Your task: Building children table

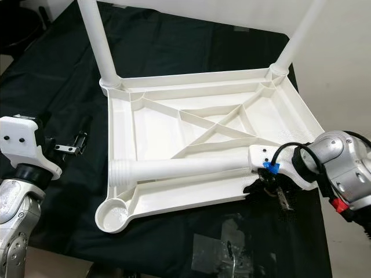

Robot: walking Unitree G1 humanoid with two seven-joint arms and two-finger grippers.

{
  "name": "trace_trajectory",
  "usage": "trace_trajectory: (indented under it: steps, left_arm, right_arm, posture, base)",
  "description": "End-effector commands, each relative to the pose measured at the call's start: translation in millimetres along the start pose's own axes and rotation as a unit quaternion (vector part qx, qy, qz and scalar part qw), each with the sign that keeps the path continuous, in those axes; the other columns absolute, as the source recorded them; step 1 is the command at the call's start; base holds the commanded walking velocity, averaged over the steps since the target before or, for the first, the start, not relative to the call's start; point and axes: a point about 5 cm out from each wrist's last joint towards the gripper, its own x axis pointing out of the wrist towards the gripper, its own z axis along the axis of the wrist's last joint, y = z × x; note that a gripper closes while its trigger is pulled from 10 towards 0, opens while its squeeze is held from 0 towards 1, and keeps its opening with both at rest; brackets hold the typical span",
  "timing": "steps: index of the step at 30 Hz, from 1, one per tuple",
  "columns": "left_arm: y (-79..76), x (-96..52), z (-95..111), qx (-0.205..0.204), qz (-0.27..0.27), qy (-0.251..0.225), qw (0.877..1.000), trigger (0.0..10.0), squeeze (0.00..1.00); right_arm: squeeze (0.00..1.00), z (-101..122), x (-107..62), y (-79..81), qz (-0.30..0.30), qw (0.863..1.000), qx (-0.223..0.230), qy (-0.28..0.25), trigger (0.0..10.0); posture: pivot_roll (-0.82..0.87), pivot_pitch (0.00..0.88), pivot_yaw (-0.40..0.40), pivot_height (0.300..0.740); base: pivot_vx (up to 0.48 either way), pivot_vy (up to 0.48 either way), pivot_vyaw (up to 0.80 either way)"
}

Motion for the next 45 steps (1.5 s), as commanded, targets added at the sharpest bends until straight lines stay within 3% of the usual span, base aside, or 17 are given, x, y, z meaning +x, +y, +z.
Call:
trace_trajectory:
  steps: [1,5,10,13,16,17,19,20,22,23,26,35,39,40,41,44,45]
  left_arm:
    - [-2.5,-2.0,-7.5,-0.01,-0.005,0.019,1.0,10.0,0.0]
    - [-2.4,-1.7,-9.6,-0.01,-0.006,0.024,1.0,10.0,0.0]
    - [-3.3,-0.1,-11.5,-0.013,-0.014,0.028,0.999,10.0,0.0]
    - [-3.5,0.5,-11.2,-0.015,-0.017,0.027,0.999,10.0,0.0]
    - [-4.1,9.1,1.3,-0.038,-0.051,0.002,0.998,10.0,0.0]
    - [-6.5,12.3,9.2,-0.052,-0.081,-0.013,0.995,10.0,1.0]
    - [-8.1,14.0,14.1,-0.06,-0.101,-0.023,0.993,10.0,1.0]
    - [-12.3,15.4,20.9,-0.068,-0.138,-0.033,0.988,10.0,1.0]
    - [-15.1,15.9,25.3,-0.073,-0.162,-0.04,0.983,10.0,1.0]
    - [-23.2,17.2,40.4,-0.074,-0.238,-0.058,0.967,10.0,1.0]
    - [-27.4,17.7,49.8,-0.069,-0.283,-0.068,0.954,10.0,1.0]
    - [-39.8,14.4,45.5,-0.036,-0.36,-0.043,0.931,10.0,1.0]
    - [-52.8,3.7,29.6,-0.012,-0.447,0.022,0.894,10.0,1.0]
    - [-52.8,3.7,29.6,-0.012,-0.447,0.022,0.894,10.0,1.0]
    - [-56.3,-1.8,24.2,-0.005,-0.481,0.048,0.875,10.0,1.0]
    - [-57.9,-4.9,22.3,0.005,-0.5,0.057,0.864,10.0,1.0]
    - [-58.8,-9.2,20.7,0.02,-0.534,0.075,0.842,10.0,0.0]
  right_arm:
    - [1.0,24.7,-7.2,1.9,0.002,0.995,-0.011,-0.097,10.0]
    - [1.0,39.9,-10.5,3.0,0.005,0.985,-0.01,-0.172,10.0]
    - [1.0,58.3,-18.9,14.4,0.022,0.951,0.004,-0.307,10.0]
    - [1.0,61.3,-19.1,17.3,0.023,0.944,0.011,-0.33,10.0]
    - [1.0,61.1,25.6,1.1,-0.117,0.911,0.097,-0.384,10.0]
    - [0.74,55.7,47.4,-4.7,-0.175,0.897,0.151,-0.378,10.0]
    - [0.74,51.7,60.4,-7.2,-0.207,0.888,0.183,-0.367,10.0]
    - [0.0,46.5,72.3,-8.6,-0.236,0.874,0.227,-0.36,10.0]
    - [0.0,43.1,79.6,-8.9,-0.252,0.864,0.256,-0.354,10.0]
    - [0.0,37.3,91.3,-6.1,-0.284,0.833,0.3,-0.368,10.0]
    - [0.0,37.5,96.2,-2.9,-0.303,0.815,0.314,-0.381,10.0]
    - [0.0,59.0,104.9,23.8,-0.297,0.797,0.312,-0.424,10.0]
    - [0.0,63.0,107.4,34.7,-0.287,0.793,0.318,-0.434,10.0]
    - [0.0,63.0,107.4,34.7,-0.287,0.793,0.318,-0.434,10.0]
    - [0.0,60.8,107.2,33.0,-0.29,0.789,0.328,-0.43,10.0]
    - [0.0,59.1,105.7,31.5,-0.296,0.784,0.335,-0.431,10.0]
    - [0.0,53.5,101.8,26.5,-0.321,0.775,0.343,-0.423,10.0]
  posture:
    - [0.02,0.196,-0.04,0.74]
    - [0.02,0.194,-0.038,0.74]
    - [0.01,0.183,-0.039,0.74]
    - [0.01,0.182,-0.041,0.74]
    - [0.0,0.166,-0.046,0.74]
    - [-0.01,0.16,-0.048,0.74]
    - [-0.01,0.158,-0.049,0.74]
    - [-0.01,0.152,-0.051,0.74]
    - [-0.01,0.152,-0.051,0.74]
    - [-0.01,0.137,-0.051,0.74]
    - [-0.01,0.126,-0.049,0.74]
    - [-0.02,0.092,-0.054,0.74]
    - [-0.03,0.085,-0.046,0.74]
    - [-0.03,0.085,-0.046,0.74]
    - [-0.03,0.085,-0.046,0.74]
    - [-0.03,0.085,-0.046,0.74]
    - [-0.03,0.089,-0.035,0.74]
  base:
    - [0.0,0.0,0.0]
    - [0.0,0.0,0.0]
    - [0.0,0.0,0.0]
    - [0.0,0.0,0.0]
    - [0.0,0.0,0.0]
    - [0.0,0.0,0.0]
    - [0.0,0.0,0.0]
    - [0.0,0.0,0.0]
    - [0.0,0.0,0.0]
    - [0.0,0.0,0.0]
    - [0.0,0.0,0.0]
    - [0.0,0.0,0.0]
    - [0.0,0.0,-0.2]
    - [0.0,0.0,-0.8]
    - [0.0,0.0,-0.8]
    - [0.0,0.0,-0.8]
    - [0.0,0.0,-0.8]
